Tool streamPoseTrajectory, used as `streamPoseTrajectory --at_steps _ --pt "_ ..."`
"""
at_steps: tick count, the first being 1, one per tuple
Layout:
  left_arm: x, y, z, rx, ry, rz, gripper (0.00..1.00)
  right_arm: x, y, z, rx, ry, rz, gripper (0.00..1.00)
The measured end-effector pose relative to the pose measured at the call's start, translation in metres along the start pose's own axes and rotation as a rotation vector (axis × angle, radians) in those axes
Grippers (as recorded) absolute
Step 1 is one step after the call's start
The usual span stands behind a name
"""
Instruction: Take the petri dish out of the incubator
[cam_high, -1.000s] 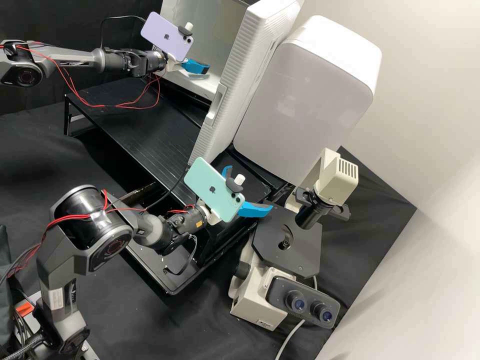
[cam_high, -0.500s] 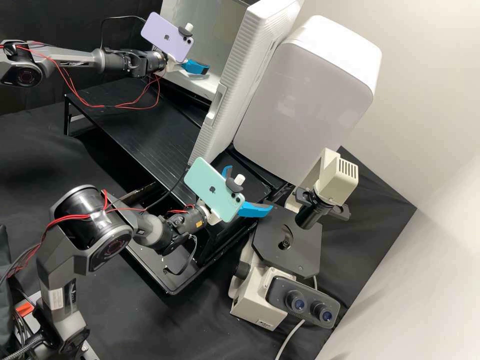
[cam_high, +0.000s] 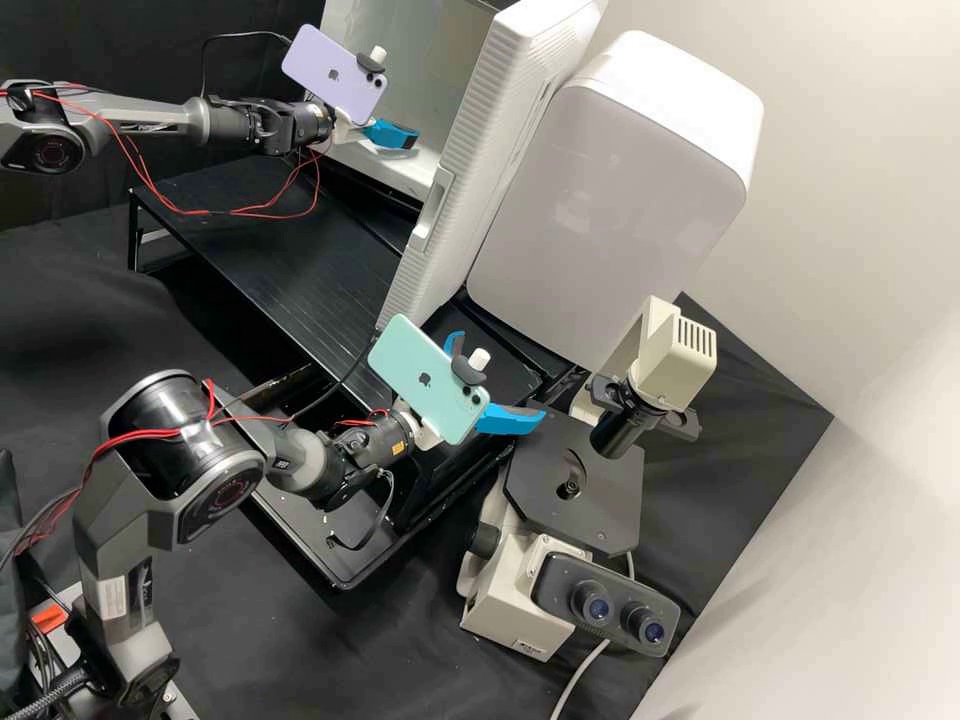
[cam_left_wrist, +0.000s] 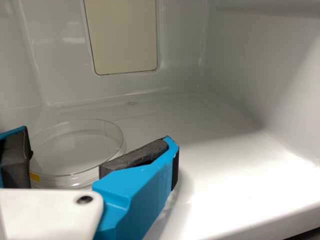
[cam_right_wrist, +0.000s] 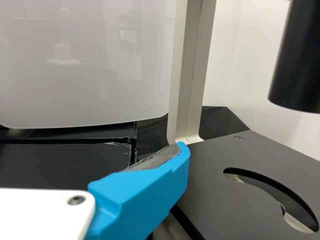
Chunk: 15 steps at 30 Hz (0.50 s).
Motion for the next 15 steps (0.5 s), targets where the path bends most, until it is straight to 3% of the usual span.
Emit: streamPoseTrajectory --at_steps 15 --pt "-0.0006 -0.0025 0.0016 0.01 -0.002 -0.003 0.0 0.0 0.0 0.0 0.0 0.0 0.0 1.0"
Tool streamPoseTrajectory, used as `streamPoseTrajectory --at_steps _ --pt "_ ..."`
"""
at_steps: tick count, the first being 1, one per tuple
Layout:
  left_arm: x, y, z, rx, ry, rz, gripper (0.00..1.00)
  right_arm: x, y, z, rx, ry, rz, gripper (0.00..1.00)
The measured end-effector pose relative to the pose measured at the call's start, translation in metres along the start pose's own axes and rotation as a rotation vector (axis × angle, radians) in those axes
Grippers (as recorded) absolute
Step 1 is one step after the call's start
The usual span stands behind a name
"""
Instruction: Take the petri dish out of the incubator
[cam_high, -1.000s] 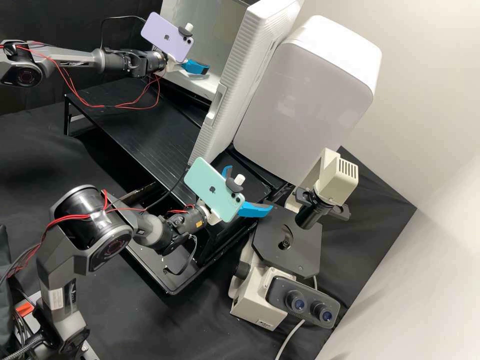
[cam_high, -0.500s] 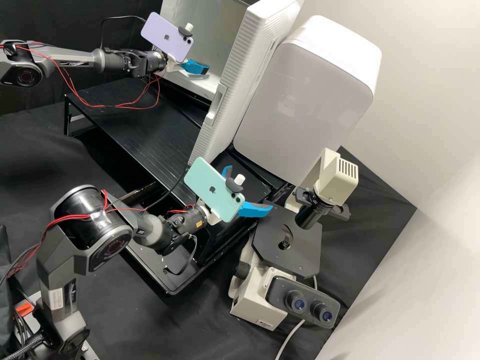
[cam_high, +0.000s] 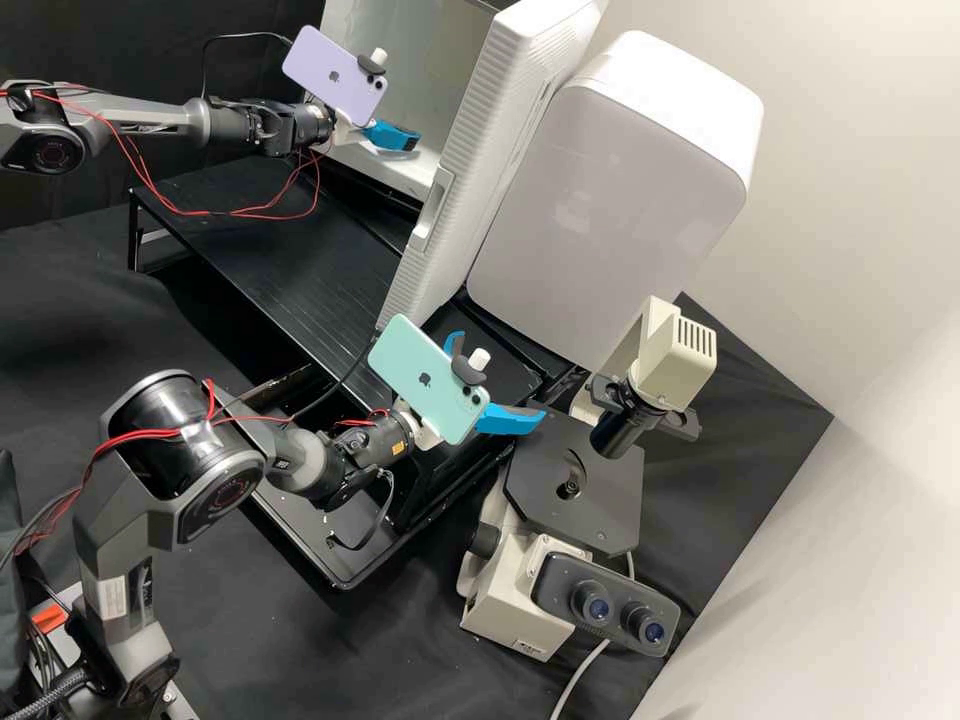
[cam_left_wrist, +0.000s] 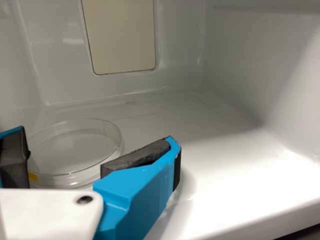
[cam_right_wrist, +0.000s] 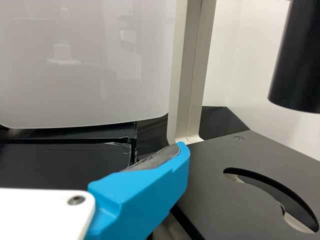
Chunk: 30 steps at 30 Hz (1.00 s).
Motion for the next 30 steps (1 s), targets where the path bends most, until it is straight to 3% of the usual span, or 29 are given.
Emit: streamPoseTrajectory --at_steps 30 --pt "-0.0008 -0.0013 0.0004 0.004 0.011 -0.002 0.0 0.0 0.0 0.0 0.0 0.0 0.0 1.0"
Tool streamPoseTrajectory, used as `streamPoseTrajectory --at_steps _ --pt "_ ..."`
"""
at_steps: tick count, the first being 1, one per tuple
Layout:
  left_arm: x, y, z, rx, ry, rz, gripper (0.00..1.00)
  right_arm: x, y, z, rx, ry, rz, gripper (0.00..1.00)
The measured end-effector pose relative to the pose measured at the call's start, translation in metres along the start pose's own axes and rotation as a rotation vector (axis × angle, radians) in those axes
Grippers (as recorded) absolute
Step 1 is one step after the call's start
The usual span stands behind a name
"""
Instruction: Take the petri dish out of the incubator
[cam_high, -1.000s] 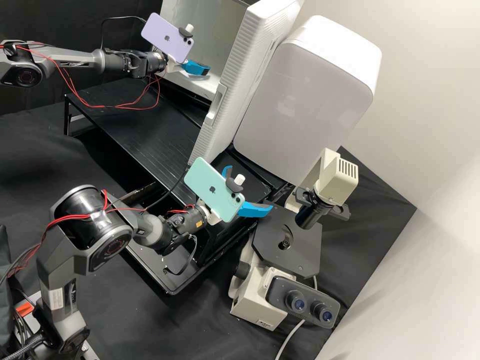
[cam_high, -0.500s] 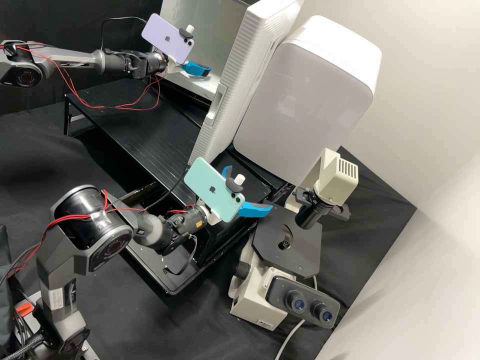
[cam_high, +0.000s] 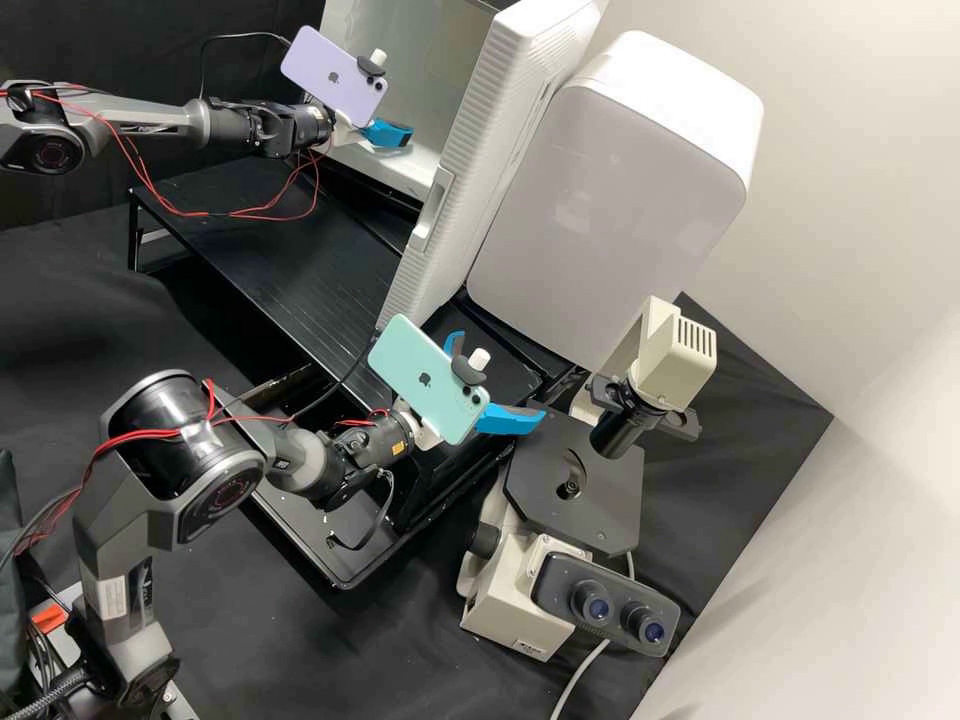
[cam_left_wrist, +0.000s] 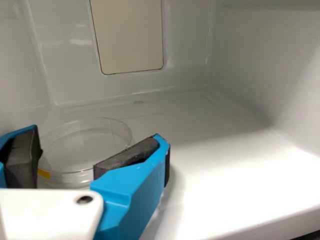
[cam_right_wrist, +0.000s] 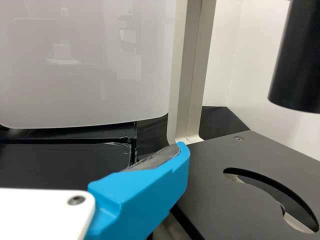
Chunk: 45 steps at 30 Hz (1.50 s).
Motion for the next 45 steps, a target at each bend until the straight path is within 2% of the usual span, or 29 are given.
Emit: streamPoseTrajectory --at_steps 6,9,23,26,30,45 --pt "-0.001 -0.001 0.001 0.036 -0.002 0.013 0.0 0.0 0.0 0.0 0.0 0.0 0.0 1.0" --pt "-0.002 -0.001 0.003 0.041 -0.006 0.015 0.0 0.0 0.0 0.0 0.0 0.0 0.0 1.0" --pt "-0.006 0.0 0.012 0.045 -0.03 0.021 0.0 0.0 0.0 0.0 0.0 0.0 0.0 1.0" --pt "-0.007 0.0 0.014 0.058 -0.036 0.019 0.0 0.0 0.0 0.0 0.0 0.0 0.0 1.0" --pt "-0.009 0.004 0.018 0.054 -0.055 0.032 0.0 0.0 0.0 0.0 0.0 0.0 0.0 1.0" --pt "-0.014 0.001 0.029 0.054 -0.1 0.026 0.0 0.0 0.0 0.0 0.0 0.0 0.0 1.0"
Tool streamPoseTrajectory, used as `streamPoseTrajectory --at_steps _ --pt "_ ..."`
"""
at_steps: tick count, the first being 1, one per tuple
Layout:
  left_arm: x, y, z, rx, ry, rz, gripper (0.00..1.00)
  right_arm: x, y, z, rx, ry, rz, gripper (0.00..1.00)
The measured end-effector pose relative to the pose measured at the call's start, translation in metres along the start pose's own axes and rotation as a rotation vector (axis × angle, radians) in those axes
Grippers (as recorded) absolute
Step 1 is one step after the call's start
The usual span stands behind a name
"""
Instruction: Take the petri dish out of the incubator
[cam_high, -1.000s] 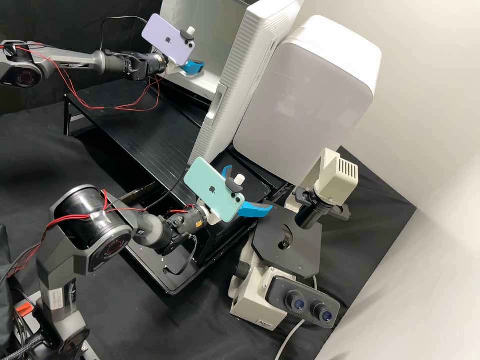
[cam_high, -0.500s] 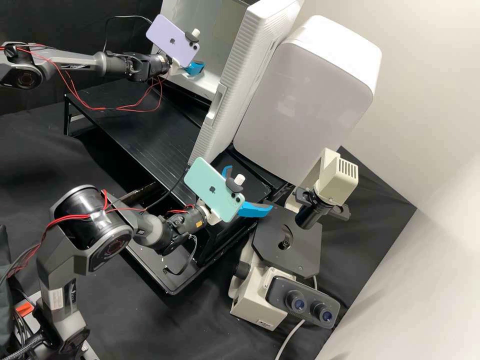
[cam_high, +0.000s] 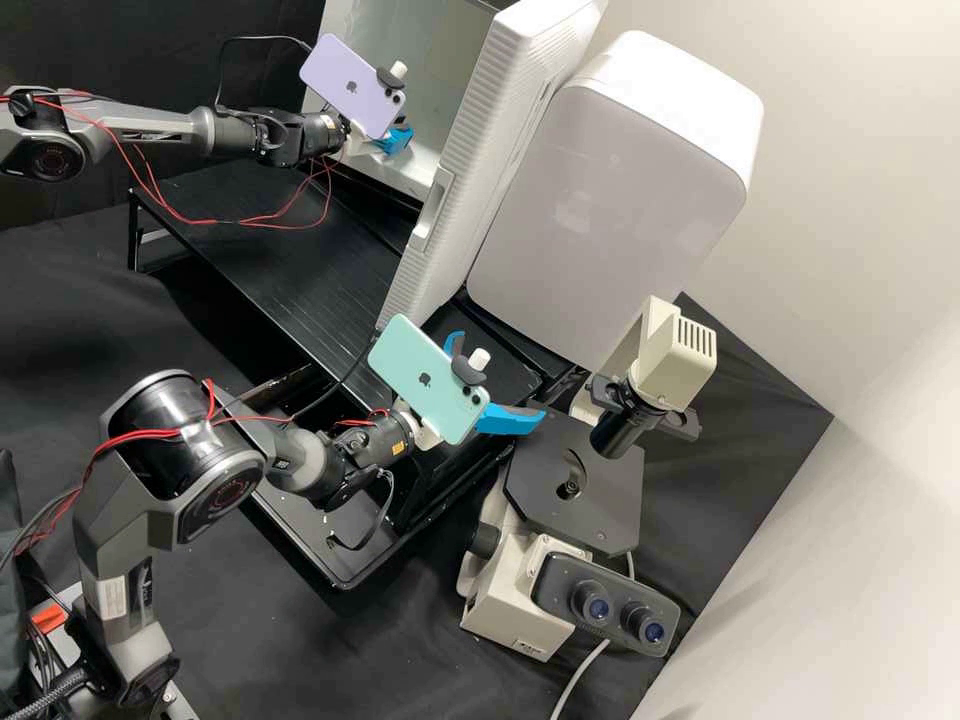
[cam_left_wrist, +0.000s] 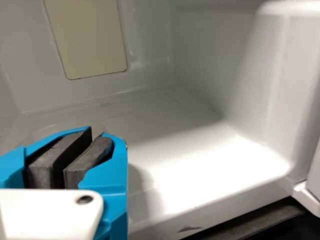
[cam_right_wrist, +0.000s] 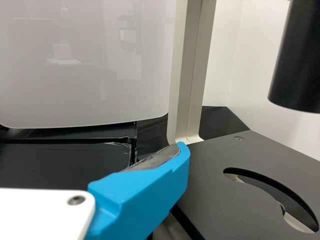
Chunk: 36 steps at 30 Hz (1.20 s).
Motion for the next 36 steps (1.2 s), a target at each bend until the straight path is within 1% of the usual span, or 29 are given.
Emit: streamPoseTrajectory --at_steps 10,12,13,15,16,17,19,21,22,30,31,33,36 --pt "-0.002 -0.001 0.004 0.0 -0.013 -0.003 0.0 0.0 0.0 0.0 0.0 0.0 0.0 1.0" --pt "-0.004 -0.003 0.004 -0.011 -0.016 -0.011 0.0 0.0 0.0 0.0 0.0 0.0 0.0 1.0" --pt "-0.005 -0.005 0.005 -0.021 -0.017 -0.017 0.0 0.0 0.0 0.0 0.0 0.0 0.0 1.0" --pt "-0.007 -0.009 0.005 -0.025 -0.017 -0.027 0.0 0.0 0.0 0.0 0.0 0.0 0.0 1.0" --pt "-0.009 -0.01 0.005 -0.036 -0.019 -0.031 0.0 0.0 0.0 0.0 0.0 0.0 0.0 1.0" --pt "-0.012 -0.01 0.006 -0.049 -0.022 -0.034 1.0 0.0 0.0 0.0 0.0 0.0 0.0 1.0" --pt "-0.019 -0.012 0.006 -0.06 -0.026 -0.043 1.0 0.0 0.0 0.0 0.0 0.0 0.0 1.0" --pt "-0.026 -0.011 0.007 -0.068 -0.031 -0.034 1.0 0.0 0.0 0.0 0.0 0.0 0.0 1.0" --pt "-0.029 -0.008 0.007 -0.068 -0.035 -0.021 1.0 0.0 0.0 0.0 0.0 0.0 0.0 1.0" --pt "-0.061 0.0 0.015 -0.038 -0.097 0.046 1.0 0.0 0.0 0.0 0.0 0.0 0.0 1.0" --pt "-0.064 -0.001 0.016 -0.034 -0.104 0.047 1.0 0.0 0.0 0.0 0.0 0.0 0.0 1.0" --pt "-0.069 -0.002 0.016 -0.048 -0.108 0.039 1.0 0.0 0.0 0.0 0.0 0.0 0.0 1.0" --pt "-0.071 -0.002 0.014 -0.048 -0.098 0.04 1.0 0.0 0.0 0.0 0.0 0.0 0.0 1.0"
